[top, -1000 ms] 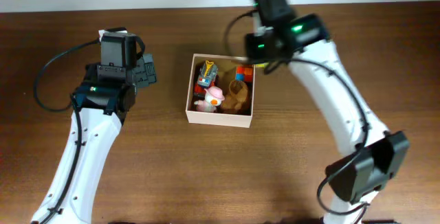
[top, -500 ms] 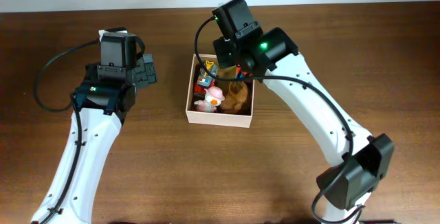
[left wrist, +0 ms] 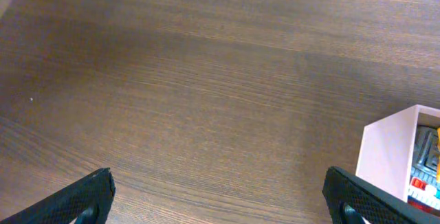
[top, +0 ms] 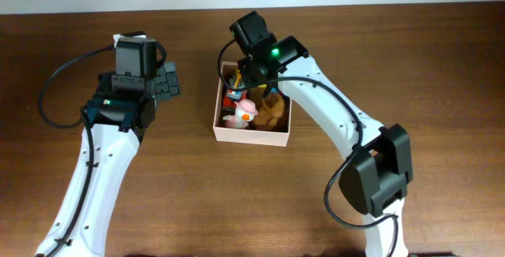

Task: Pack container
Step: 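Lift the yellow ball with right gripper and carry over box, then lower the yellow ball into the box and open right gripper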

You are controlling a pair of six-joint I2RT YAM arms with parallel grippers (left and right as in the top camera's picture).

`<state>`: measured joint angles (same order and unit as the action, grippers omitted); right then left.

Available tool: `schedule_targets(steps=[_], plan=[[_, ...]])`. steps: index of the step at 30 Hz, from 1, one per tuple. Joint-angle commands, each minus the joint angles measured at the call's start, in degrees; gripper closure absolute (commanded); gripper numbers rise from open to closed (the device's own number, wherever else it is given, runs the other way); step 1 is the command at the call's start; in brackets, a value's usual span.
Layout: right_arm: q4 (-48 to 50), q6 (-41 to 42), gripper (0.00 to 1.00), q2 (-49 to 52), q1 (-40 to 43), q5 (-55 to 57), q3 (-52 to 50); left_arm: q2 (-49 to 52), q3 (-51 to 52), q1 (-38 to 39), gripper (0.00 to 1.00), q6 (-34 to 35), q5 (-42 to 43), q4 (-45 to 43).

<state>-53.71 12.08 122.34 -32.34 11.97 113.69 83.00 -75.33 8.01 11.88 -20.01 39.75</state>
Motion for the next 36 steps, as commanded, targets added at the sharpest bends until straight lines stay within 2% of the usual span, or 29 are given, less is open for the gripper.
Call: schedule_targets(steps=[1, 2, 4, 5, 7, 19, 20, 21, 22, 24, 26, 28, 36], plan=[[0.2, -0.5, 0.49, 0.3, 0.1, 0.2, 1.0, 0.2, -0.3, 0.1, 0.01, 0.9, -0.8, 0.0], [0.2, -0.5, 0.37, 0.3, 0.1, 0.3, 1.0, 0.2, -0.3, 0.1, 0.01, 0.9, -0.8, 0.0], [0.2, -0.5, 0.25, 0.3, 0.1, 0.3, 1.0, 0.2, -0.3, 0.1, 0.01, 0.9, -0.8, 0.0], [0.2, -0.5, 0.14, 0.3, 0.1, 0.3, 1.0, 0.2, -0.3, 0.1, 0.01, 0.9, -0.8, 0.0], [0.0, -0.5, 0.02, 0.3, 0.1, 0.3, 1.0, 0.2, -0.3, 0.1, 0.01, 0.9, -0.8, 0.0], [-1.8, -1.1, 0.01, -2.8, 0.2, 0.3, 1.7, 0.2, -0.3, 0.1, 0.01, 0.9, -0.8, 0.0], [-2.1, -1.2, 0.04, -3.3, 0.2, 0.3, 1.7, 0.2, -0.3, 0.1, 0.01, 0.9, -0.8, 0.0], [-2.3, -1.2, 0.11, -3.6, 0.2, 0.3, 1.7, 0.2, -0.3, 0.1, 0.01, 0.9, -0.8, 0.0], [-2.5, -1.2, 0.22, -3.8, 0.2, 0.3, 1.7, 0.2, -0.3, 0.1, 0.01, 0.9, -0.8, 0.0], [-3.1, -1.1, 0.50, -3.8, 0.2, 0.3, 1.7, 0.2, -0.3, 0.1, 0.01, 0.9, -0.8, 0.0], [-3.3, -1.1, 0.70, -3.7, 0.2, 0.3, 1.6, 0.2, -0.3, 0.1, 0.01, 0.9, -0.8, 0.0], [-3.3, -1.1, 0.75, -3.6, 0.2, 0.3, 1.6, 0.2, -0.3, 0.1, 0.01, 0.9, -0.8, 0.0], [-2.6, -1.1, 0.76, -2.0, 0.1, -0.2, 1.3, 0.2, -0.3, 0.1, 0.01, 0.9, -0.8, 0.0]])
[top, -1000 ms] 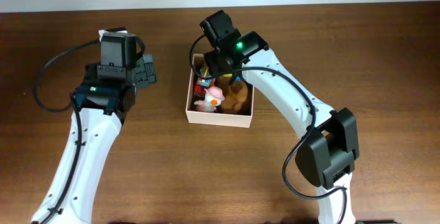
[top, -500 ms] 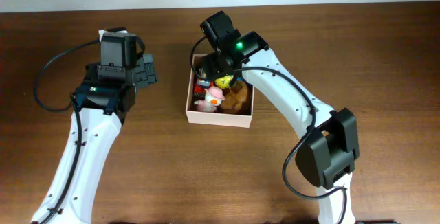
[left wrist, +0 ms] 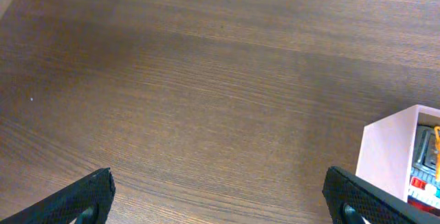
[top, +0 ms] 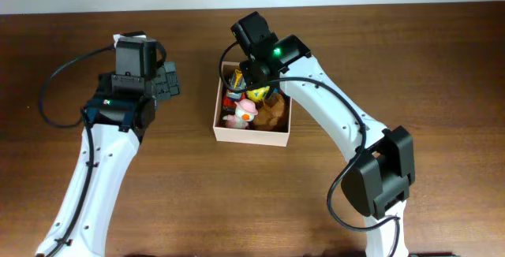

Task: Pack container
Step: 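Lower the yellow ball into the box and open right gripper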

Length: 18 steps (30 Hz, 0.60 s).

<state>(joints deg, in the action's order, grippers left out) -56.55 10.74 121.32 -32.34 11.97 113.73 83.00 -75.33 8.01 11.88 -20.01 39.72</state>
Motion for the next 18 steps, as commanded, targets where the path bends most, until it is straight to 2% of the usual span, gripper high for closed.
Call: schedule_targets(steps=[1, 18], plan=[[0.3, 0.2, 0.76, -0.7, 0.1, -0.5, 1.2, 0.2, -0.3, 0.1, 0.01, 0.9, -0.8, 0.0], [0.9, 0.2, 0.76, 3.5, 0.1, -3.4, 0.9, 0.2, -0.3, 0.1, 0.01, 0.9, -0.8, 0.0]])
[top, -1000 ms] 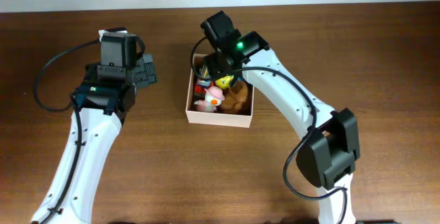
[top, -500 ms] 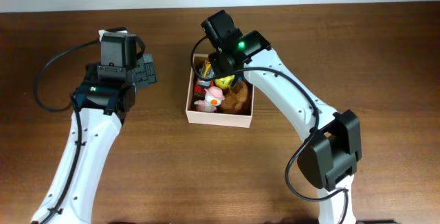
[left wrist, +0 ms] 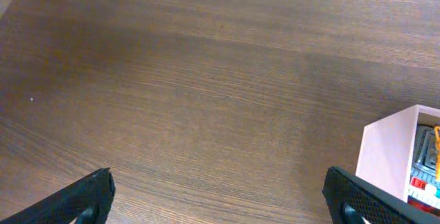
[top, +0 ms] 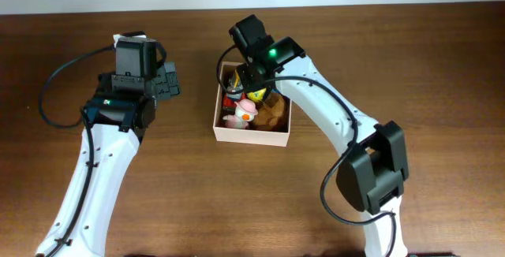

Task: Pack container
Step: 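Lower the yellow ball into the box and open right gripper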

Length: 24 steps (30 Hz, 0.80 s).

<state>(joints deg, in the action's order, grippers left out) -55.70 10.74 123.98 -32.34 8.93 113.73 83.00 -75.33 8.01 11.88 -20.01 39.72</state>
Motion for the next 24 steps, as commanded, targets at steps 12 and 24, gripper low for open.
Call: schedule_targets(steps=[12, 24], plan=[[-0.2, 0.4, 0.75, 3.8, 0.2, -0.8, 0.9, 0.2, -0.3, 0.1, 0.01, 0.9, -0.8, 0.0], [-0.6, 0.4, 0.75, 4.1, 0.2, -0.8, 0.9, 0.2, -0.3, 0.1, 0.01, 0.9, -0.8, 0.0]])
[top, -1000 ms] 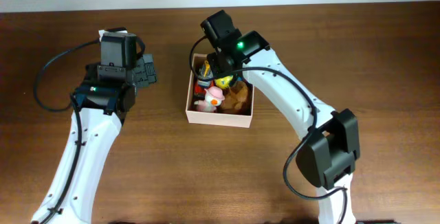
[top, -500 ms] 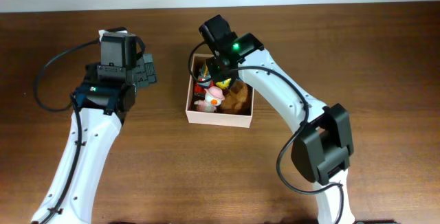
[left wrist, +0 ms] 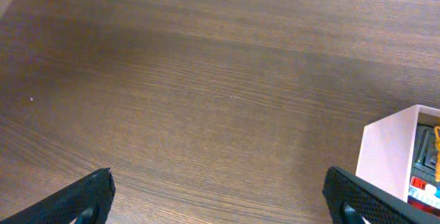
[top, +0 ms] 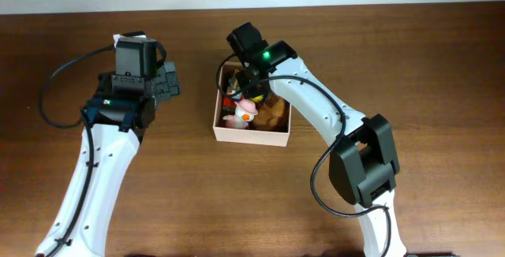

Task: Pack container
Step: 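Lower the yellow ball into the box and open right gripper, then raise right gripper out of the box and back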

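A pink open box [top: 251,135] stands mid-table, and its wall [left wrist: 388,157] shows at the right edge of the left wrist view. Inside lie a pink-and-white toy [top: 245,112], a brown plush [top: 273,113], a yellow toy [top: 256,93] and a red-and-blue item [left wrist: 421,186]. My right gripper [top: 245,81] reaches down into the box's far left corner; its fingers are hidden under the wrist. My left gripper [top: 168,83] hangs left of the box over bare wood, open and holding nothing [left wrist: 220,198].
The dark wooden table [top: 410,76] stretches all round the box. Its far edge meets a white wall along the top of the overhead view. My right arm's elbow [top: 363,166] hangs over the table's right half.
My right wrist has shifted a little left and farther back over the box, and its elbow has swung left. The left arm and the box have not moved.
My right gripper was down in the far middle of the box. Then the yellow toy showed lying beside the pink-and-white one. Since then the right wrist has crept toward the far left corner. My left gripper stayed open beside the box throughout.
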You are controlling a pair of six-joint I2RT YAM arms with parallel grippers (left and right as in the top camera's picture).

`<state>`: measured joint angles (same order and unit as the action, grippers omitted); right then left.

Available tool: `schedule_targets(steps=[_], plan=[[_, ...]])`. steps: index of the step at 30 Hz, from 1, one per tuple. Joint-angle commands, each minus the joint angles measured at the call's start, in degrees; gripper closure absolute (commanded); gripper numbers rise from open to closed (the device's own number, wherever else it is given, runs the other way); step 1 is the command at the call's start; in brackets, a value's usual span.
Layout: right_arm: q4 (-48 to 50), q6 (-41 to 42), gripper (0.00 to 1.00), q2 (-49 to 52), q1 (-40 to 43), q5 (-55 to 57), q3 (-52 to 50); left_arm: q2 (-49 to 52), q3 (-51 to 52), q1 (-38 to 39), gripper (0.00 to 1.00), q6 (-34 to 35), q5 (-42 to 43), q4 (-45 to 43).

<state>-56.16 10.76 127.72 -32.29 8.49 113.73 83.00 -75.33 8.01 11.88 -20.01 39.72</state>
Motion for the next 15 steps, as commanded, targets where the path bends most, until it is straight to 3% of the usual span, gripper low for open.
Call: schedule_targets(steps=[1, 15], plan=[[-0.2, 0.4, 0.75, 0.4, 0.2, -0.3, 0.9, 0.2, -0.3, 0.1, 0.01, 0.9, -0.8, 0.0], [-0.3, 0.6, 0.75, 3.1, 1.0, -0.3, 0.9, 0.2, -0.3, 0.1, 0.01, 0.9, -0.8, 0.0]])
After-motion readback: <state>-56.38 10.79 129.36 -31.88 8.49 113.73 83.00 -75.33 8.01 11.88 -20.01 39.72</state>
